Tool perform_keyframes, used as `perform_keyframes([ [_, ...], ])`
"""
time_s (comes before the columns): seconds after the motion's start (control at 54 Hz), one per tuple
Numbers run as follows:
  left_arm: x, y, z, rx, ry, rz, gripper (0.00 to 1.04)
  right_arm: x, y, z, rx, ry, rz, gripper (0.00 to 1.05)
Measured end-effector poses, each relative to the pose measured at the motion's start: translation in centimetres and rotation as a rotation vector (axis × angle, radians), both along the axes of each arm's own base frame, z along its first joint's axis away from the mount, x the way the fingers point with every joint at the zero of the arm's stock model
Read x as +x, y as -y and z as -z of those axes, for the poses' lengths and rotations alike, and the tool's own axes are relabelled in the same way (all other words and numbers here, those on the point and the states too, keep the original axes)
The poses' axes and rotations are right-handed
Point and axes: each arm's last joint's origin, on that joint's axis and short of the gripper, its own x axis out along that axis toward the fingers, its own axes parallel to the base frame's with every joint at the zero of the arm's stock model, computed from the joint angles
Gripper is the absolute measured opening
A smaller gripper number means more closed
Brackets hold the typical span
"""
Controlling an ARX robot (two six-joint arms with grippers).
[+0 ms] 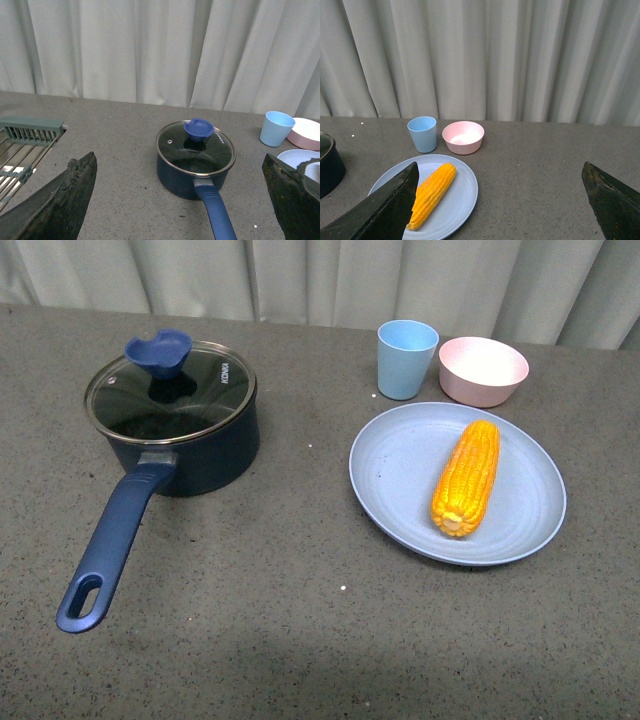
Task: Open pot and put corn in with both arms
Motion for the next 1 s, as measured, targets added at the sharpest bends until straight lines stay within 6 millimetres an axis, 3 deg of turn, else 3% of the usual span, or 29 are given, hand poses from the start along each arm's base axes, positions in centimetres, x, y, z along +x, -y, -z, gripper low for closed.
perform_keyframes([
  [1.001, 0.00, 0.00, 0.00, 0.000, 0.000, 0.000, 0.98, 0.00, 0.00, 0.00, 0.000, 0.000, 0.000, 0.95],
])
